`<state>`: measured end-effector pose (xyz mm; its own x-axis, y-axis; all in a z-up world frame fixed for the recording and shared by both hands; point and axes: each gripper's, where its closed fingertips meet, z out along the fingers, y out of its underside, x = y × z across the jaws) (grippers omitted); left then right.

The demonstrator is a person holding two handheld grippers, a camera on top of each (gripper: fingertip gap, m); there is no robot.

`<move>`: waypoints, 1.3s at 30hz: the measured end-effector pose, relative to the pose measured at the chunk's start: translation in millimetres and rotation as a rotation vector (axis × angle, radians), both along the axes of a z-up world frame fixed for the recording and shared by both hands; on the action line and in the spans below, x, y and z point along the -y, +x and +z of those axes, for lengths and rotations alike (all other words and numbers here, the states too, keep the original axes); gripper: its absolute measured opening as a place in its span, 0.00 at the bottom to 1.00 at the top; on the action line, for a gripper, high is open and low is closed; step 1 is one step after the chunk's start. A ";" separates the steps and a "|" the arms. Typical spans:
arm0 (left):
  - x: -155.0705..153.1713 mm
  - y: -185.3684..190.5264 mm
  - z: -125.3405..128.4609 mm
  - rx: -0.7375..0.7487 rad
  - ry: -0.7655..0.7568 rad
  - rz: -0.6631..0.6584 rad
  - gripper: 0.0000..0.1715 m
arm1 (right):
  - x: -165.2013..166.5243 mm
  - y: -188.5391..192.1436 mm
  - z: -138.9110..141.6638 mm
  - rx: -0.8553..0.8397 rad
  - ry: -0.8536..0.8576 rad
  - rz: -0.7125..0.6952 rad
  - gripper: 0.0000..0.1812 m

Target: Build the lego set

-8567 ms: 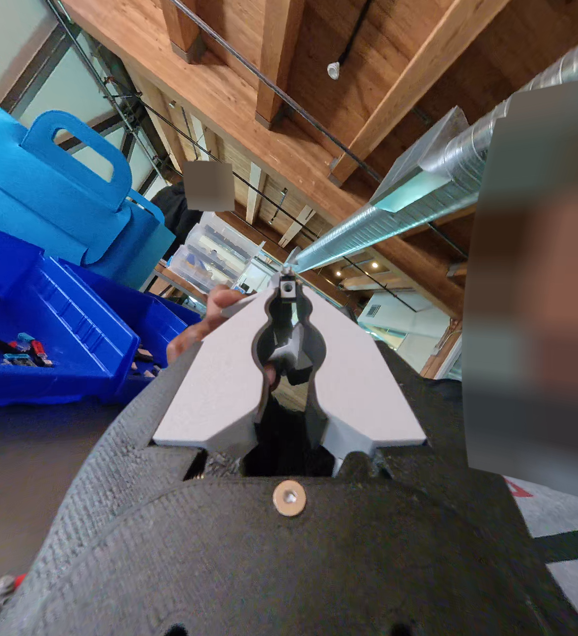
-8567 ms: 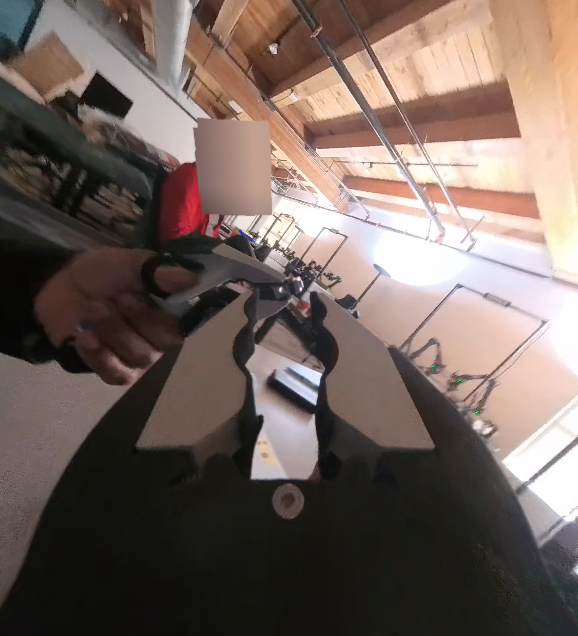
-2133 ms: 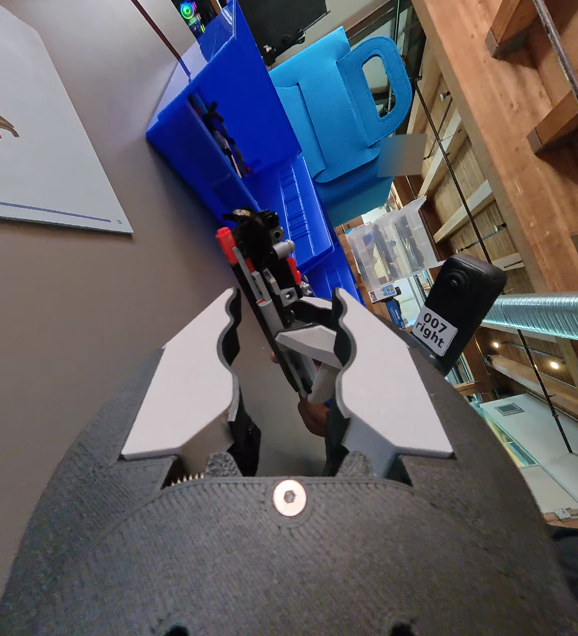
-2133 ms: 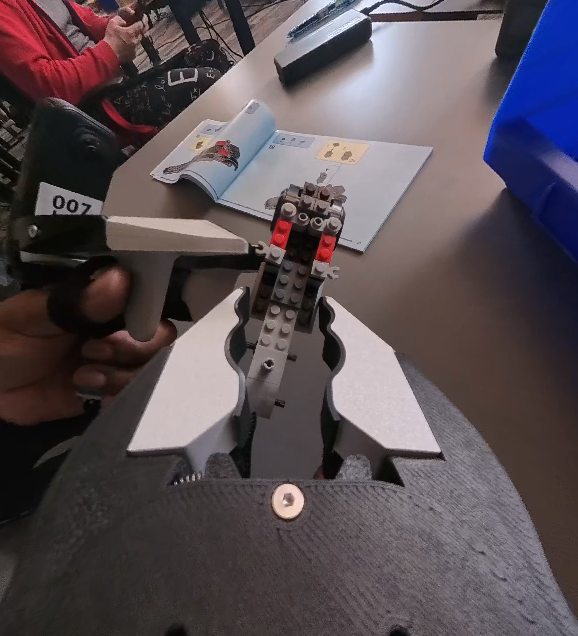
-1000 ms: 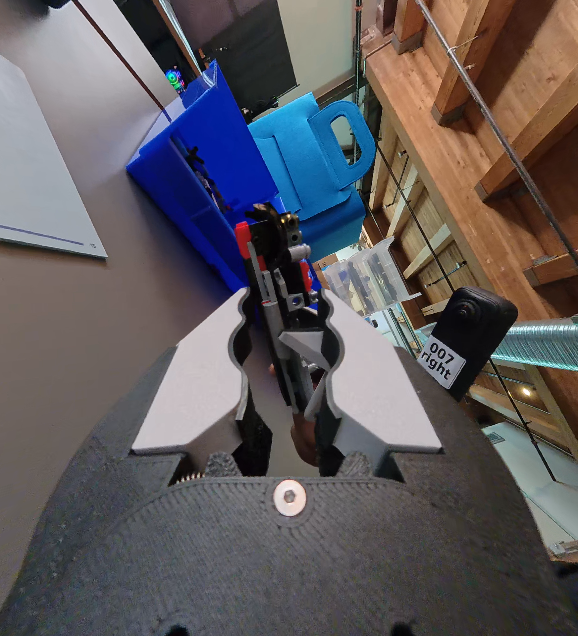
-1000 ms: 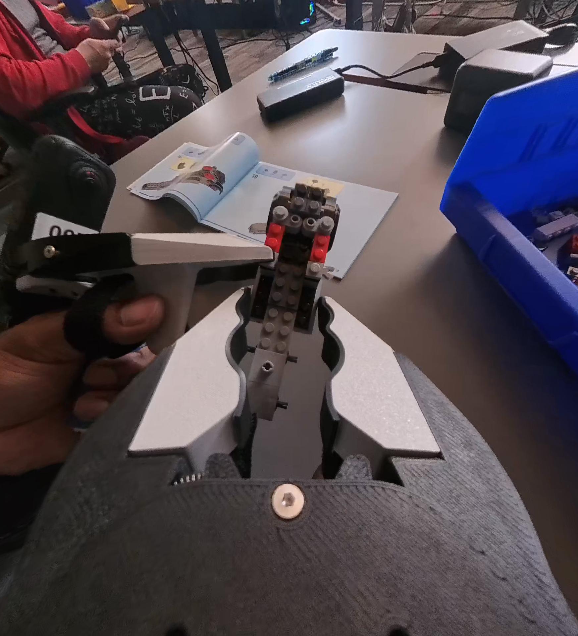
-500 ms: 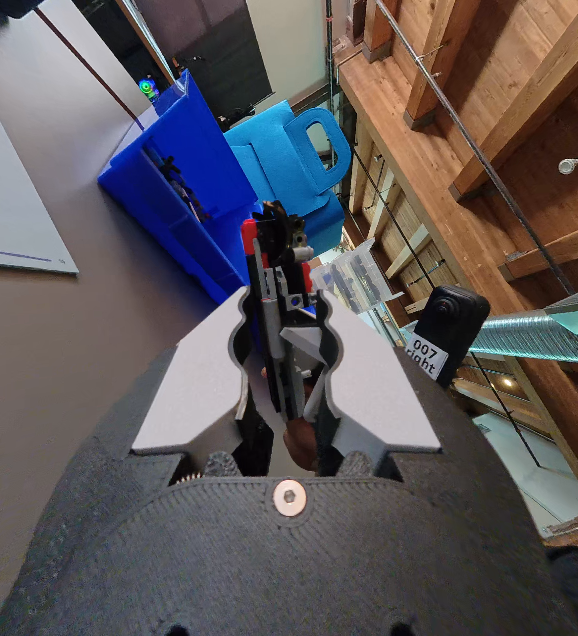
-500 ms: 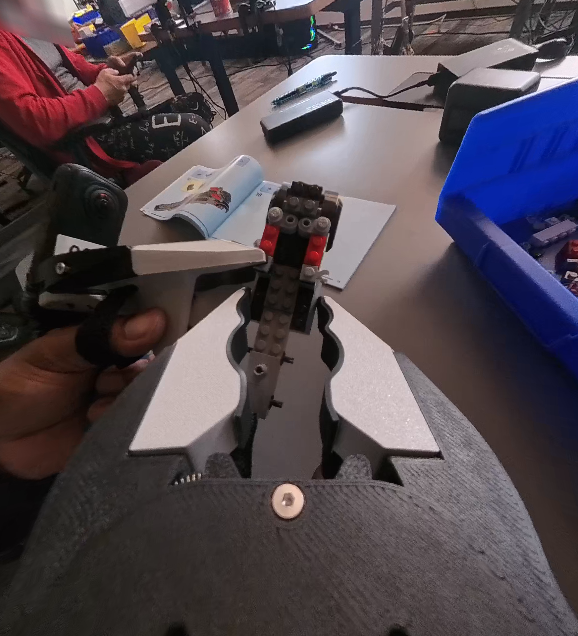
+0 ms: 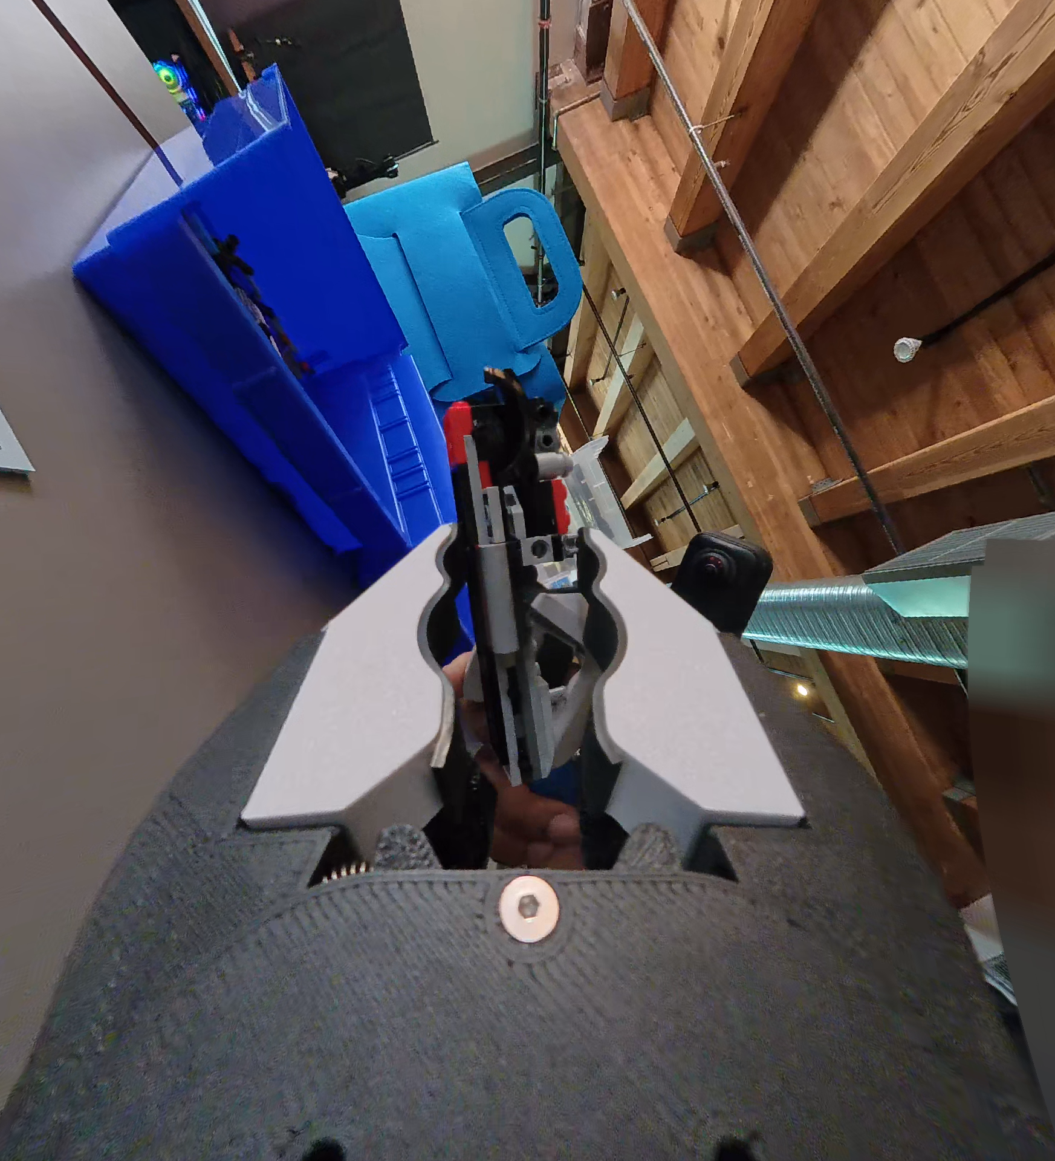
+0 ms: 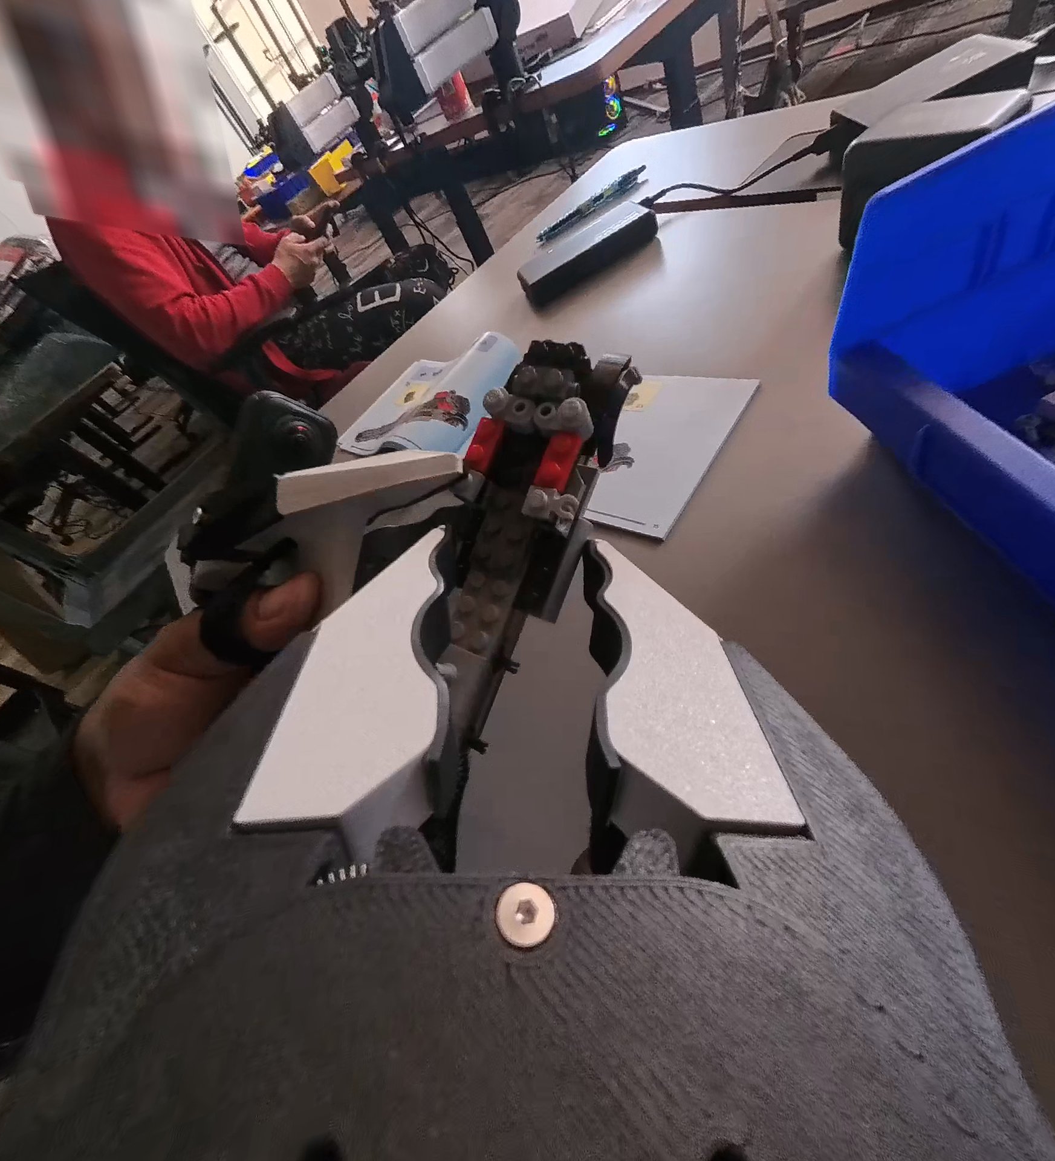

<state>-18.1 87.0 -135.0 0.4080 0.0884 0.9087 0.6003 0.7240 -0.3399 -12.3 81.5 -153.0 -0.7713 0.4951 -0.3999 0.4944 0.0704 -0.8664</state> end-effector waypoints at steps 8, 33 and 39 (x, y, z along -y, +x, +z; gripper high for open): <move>-3.6 1.1 7.5 0.011 0.045 -0.033 0.19 | -9.3 4.0 15.3 0.056 -0.126 0.030 0.24; -6.9 6.3 18.0 -0.012 0.100 -0.059 0.19 | -6.4 15.4 17.7 0.270 -0.337 0.142 0.16; -7.2 7.6 22.5 -0.029 0.132 -0.072 0.19 | -6.4 17.1 22.9 0.283 -0.389 0.131 0.15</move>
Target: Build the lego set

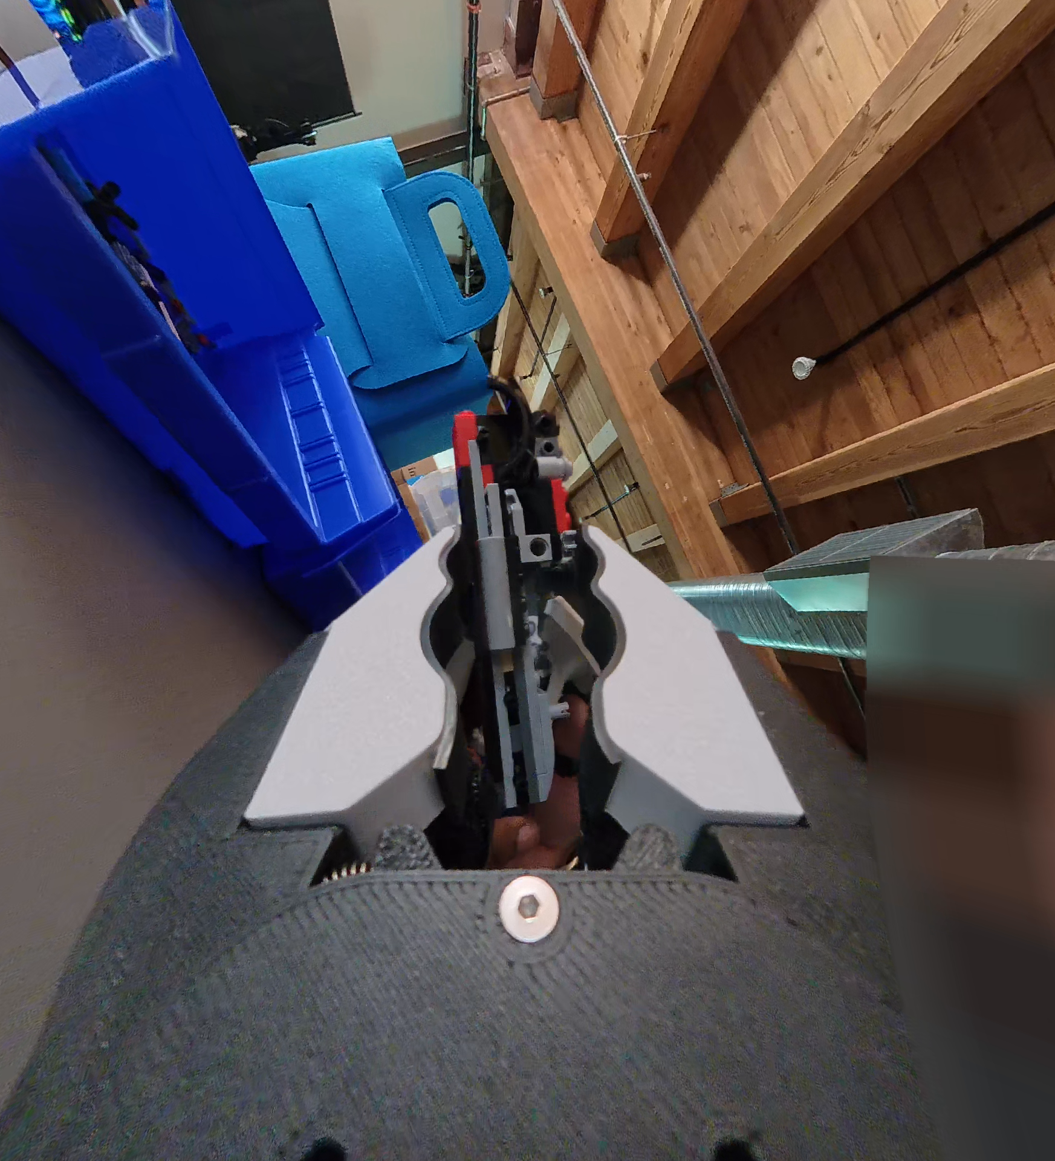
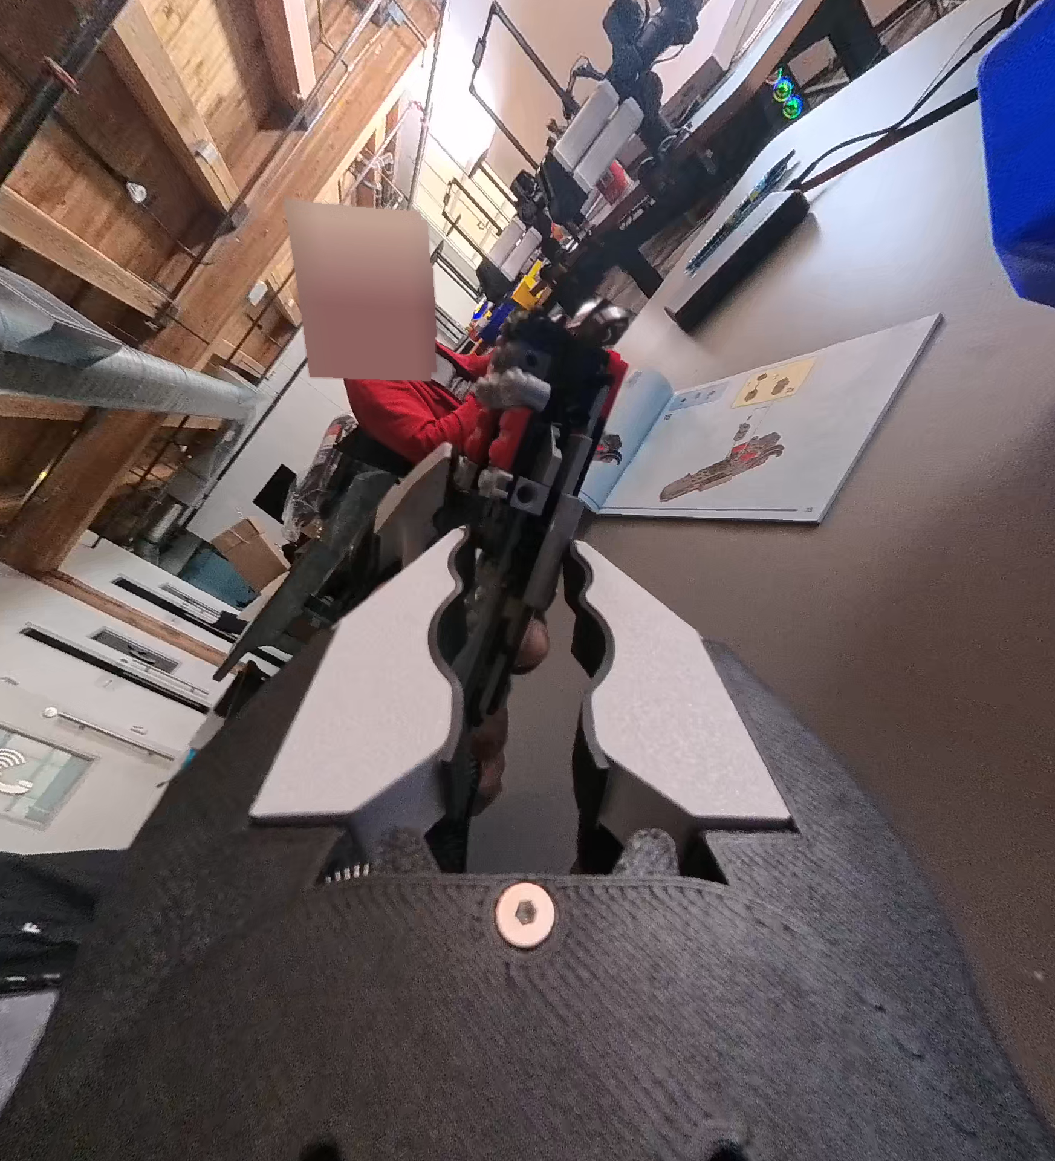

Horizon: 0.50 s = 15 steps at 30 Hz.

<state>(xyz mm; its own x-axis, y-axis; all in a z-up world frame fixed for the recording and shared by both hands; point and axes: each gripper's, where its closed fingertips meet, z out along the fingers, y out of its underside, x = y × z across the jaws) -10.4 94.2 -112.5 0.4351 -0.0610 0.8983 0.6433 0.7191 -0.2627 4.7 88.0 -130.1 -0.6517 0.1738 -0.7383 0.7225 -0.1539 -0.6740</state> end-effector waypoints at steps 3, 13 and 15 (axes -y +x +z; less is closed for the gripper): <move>-0.7 0.3 2.5 -0.007 0.026 -0.011 0.19 | 0.2 1.1 1.7 0.014 -0.016 -0.005 0.15; -3.9 -0.3 3.6 -0.004 0.044 -0.028 0.24 | -0.5 -0.9 1.7 0.105 -0.077 -0.020 0.14; -3.9 0.0 2.4 -0.009 0.031 -0.025 0.26 | -1.4 -2.1 1.7 0.131 -0.100 -0.019 0.14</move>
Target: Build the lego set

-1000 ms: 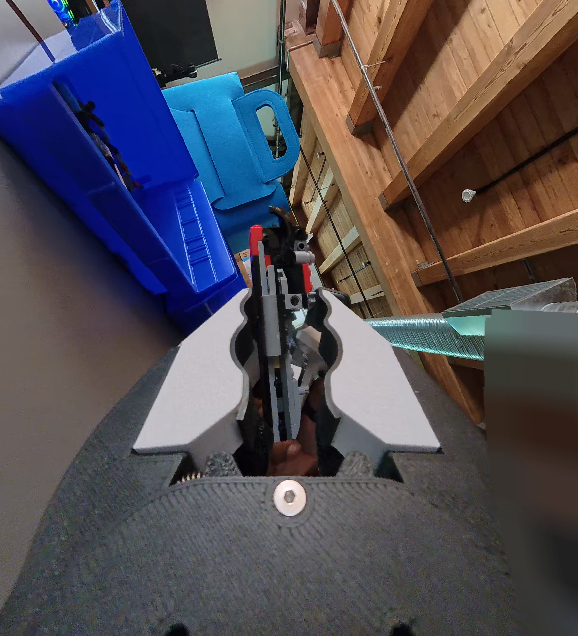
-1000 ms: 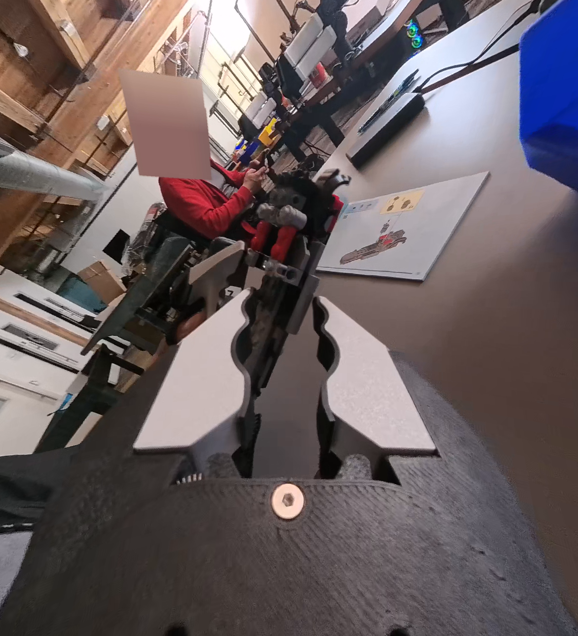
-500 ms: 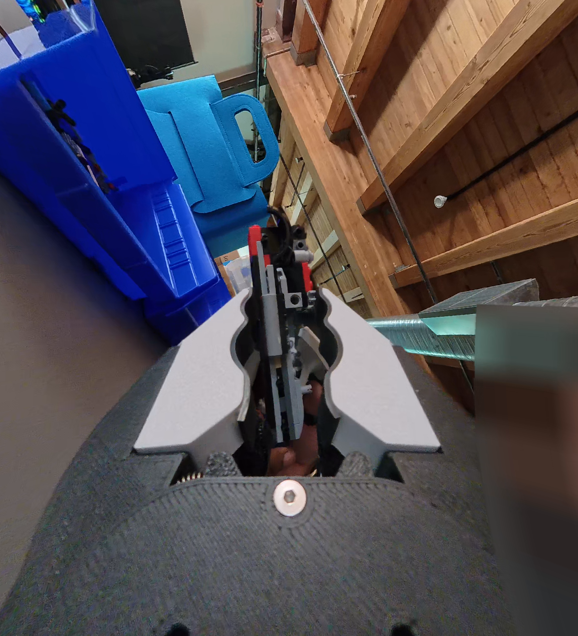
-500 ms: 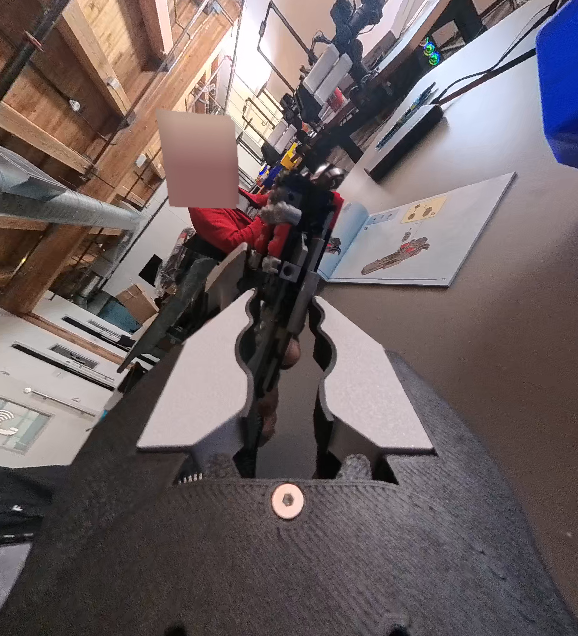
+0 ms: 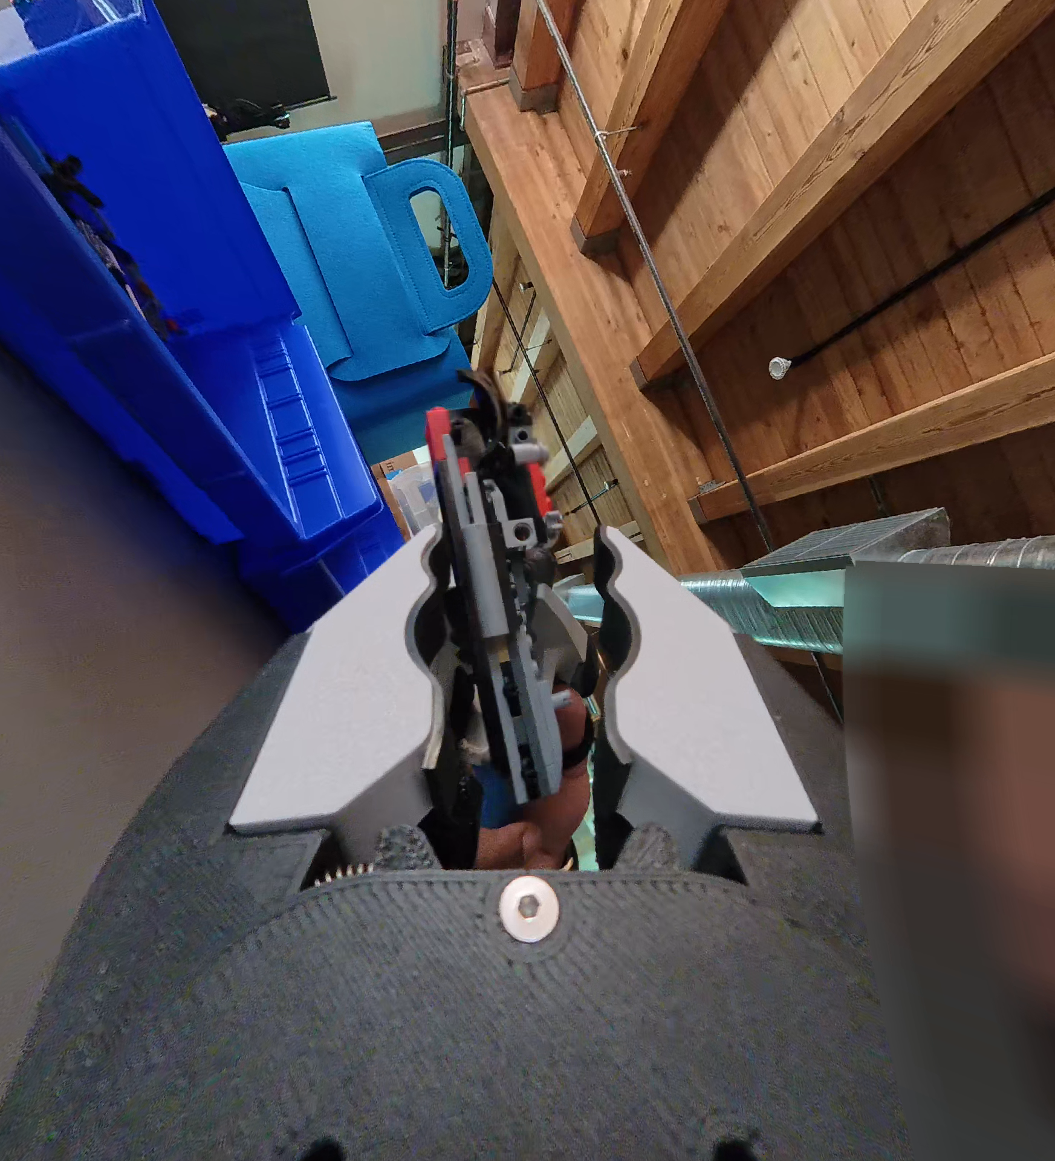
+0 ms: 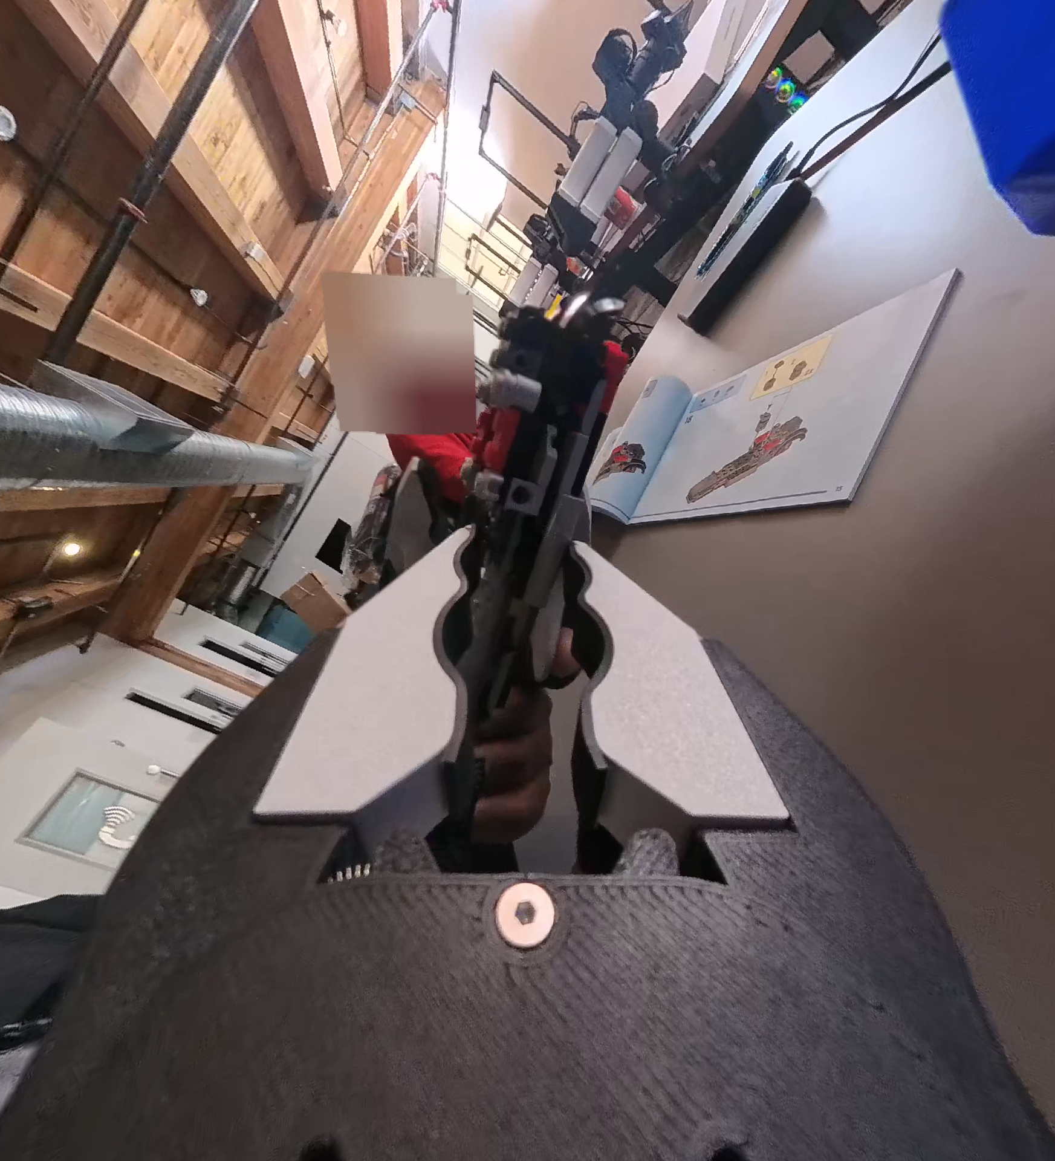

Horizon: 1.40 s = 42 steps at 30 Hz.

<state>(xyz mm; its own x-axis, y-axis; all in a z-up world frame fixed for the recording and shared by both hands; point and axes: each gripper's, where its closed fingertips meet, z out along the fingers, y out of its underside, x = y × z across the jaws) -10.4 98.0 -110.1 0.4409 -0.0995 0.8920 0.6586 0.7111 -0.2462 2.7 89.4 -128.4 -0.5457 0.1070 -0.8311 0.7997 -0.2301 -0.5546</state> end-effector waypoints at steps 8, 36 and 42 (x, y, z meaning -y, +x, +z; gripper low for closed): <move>-0.3 3.9 -12.3 -0.015 -0.143 0.019 0.26 | -0.3 -3.4 -3.8 0.104 -0.083 -0.002 0.13; -4.6 10.4 -7.0 -0.121 -0.389 0.081 0.12 | -6.0 -9.1 21.9 0.100 -0.255 0.024 0.26; -8.2 12.4 -5.2 -0.132 -0.496 0.109 0.12 | -4.7 -8.6 23.2 0.096 -0.262 0.039 0.27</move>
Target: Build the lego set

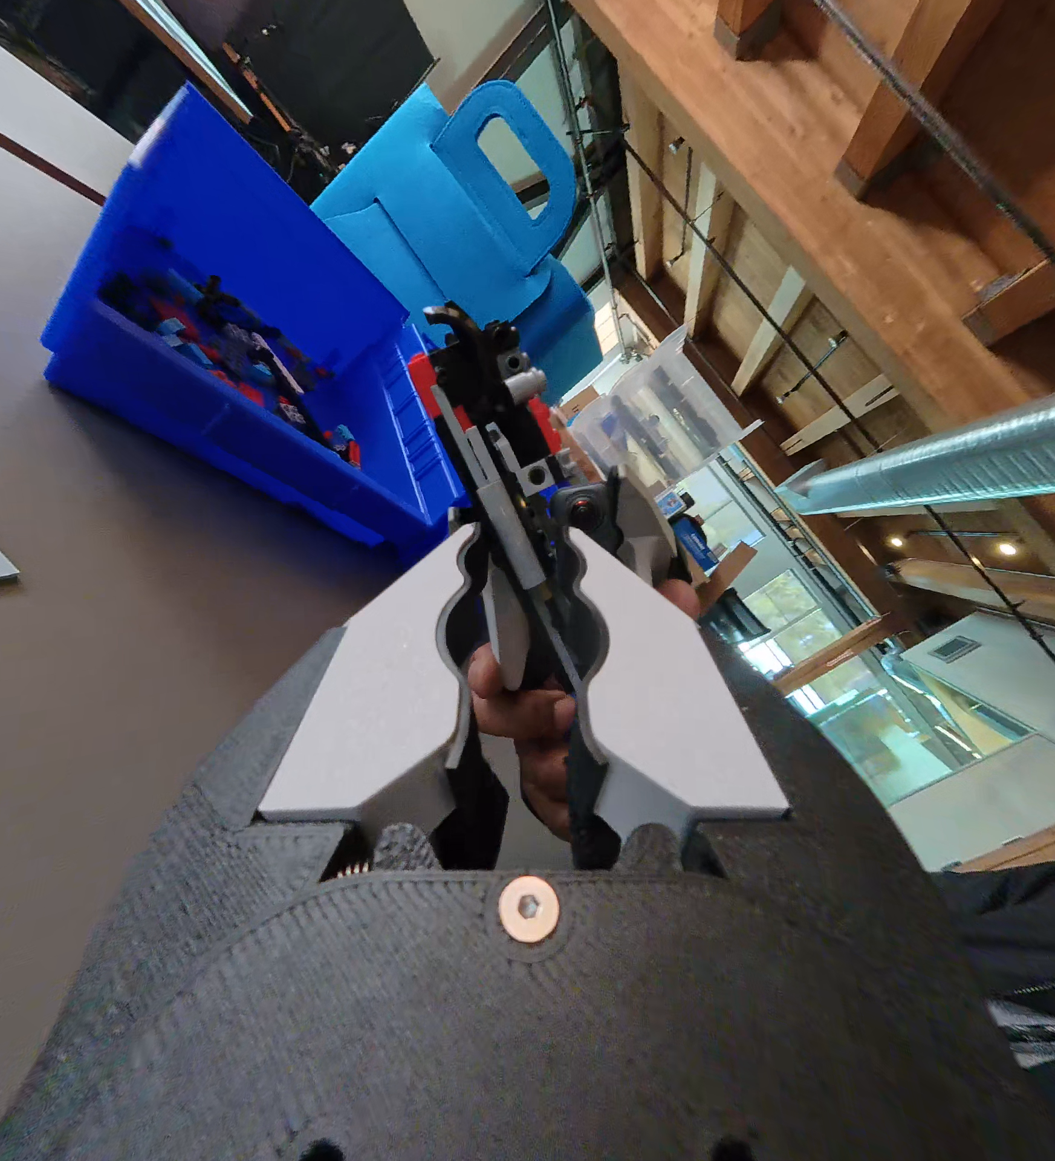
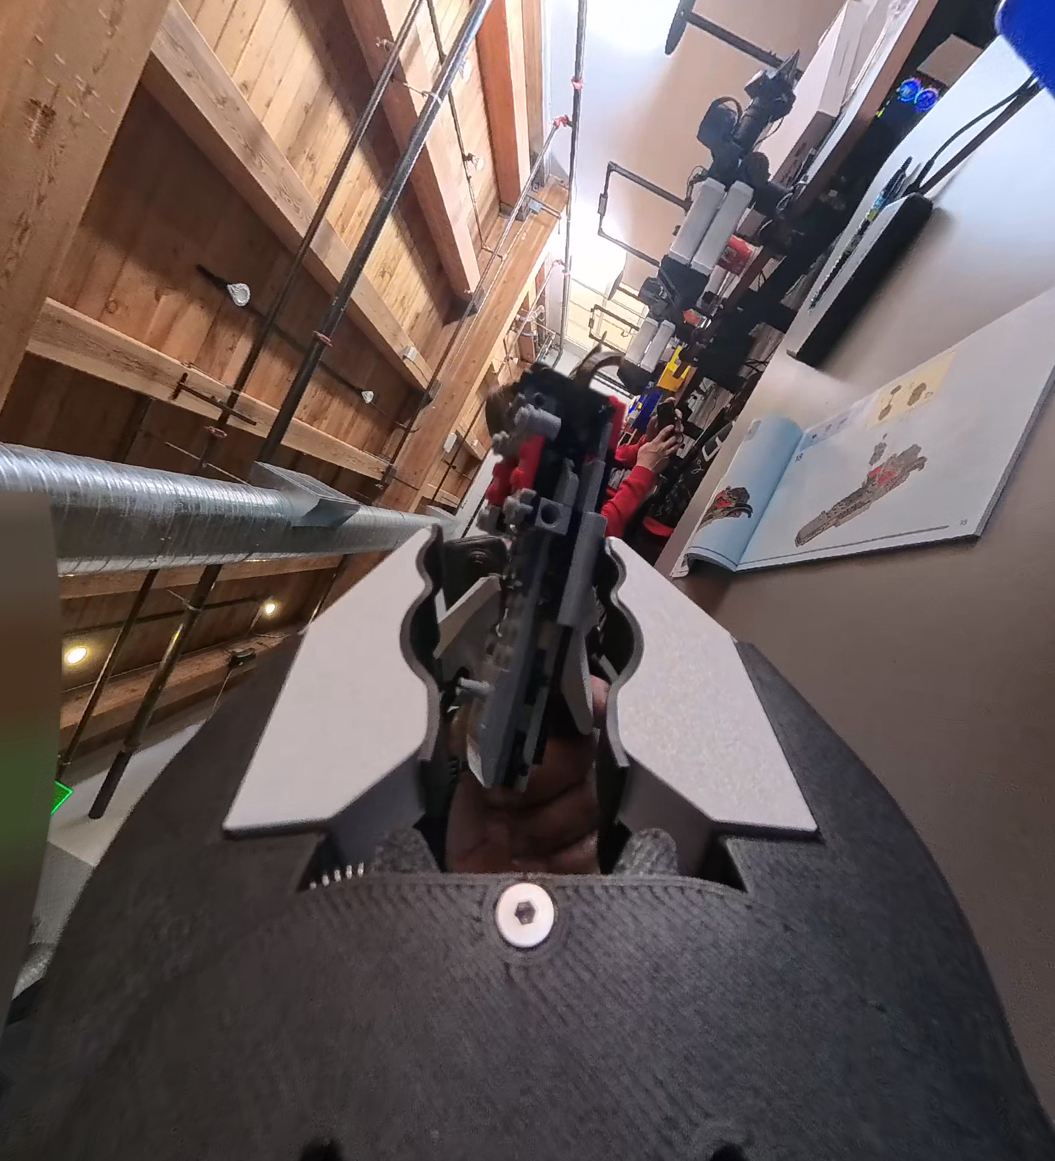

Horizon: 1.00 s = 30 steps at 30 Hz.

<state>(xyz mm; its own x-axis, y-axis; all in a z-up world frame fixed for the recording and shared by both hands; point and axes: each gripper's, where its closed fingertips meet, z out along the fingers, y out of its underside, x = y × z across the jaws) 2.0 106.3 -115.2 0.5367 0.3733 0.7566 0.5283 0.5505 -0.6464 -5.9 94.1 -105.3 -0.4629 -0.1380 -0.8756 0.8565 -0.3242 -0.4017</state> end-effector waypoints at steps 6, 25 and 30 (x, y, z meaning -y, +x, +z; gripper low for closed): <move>-2.3 2.1 -0.7 0.000 -0.054 0.010 0.12 | 4.1 1.1 -2.1 0.010 -0.006 0.020 0.26; -5.8 9.9 7.8 -0.120 -0.205 0.039 0.13 | 5.0 9.1 6.9 0.020 -0.108 0.066 0.21; -6.8 9.3 7.0 -0.124 -0.215 0.040 0.13 | 4.4 8.7 6.2 0.032 -0.104 0.067 0.20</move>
<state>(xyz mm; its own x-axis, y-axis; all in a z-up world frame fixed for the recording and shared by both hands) 11.3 113.1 -108.3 0.6019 0.5414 0.5870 0.4184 0.4123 -0.8093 2.7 89.7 -99.1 -0.4220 -0.2580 -0.8691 0.8892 -0.3045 -0.3414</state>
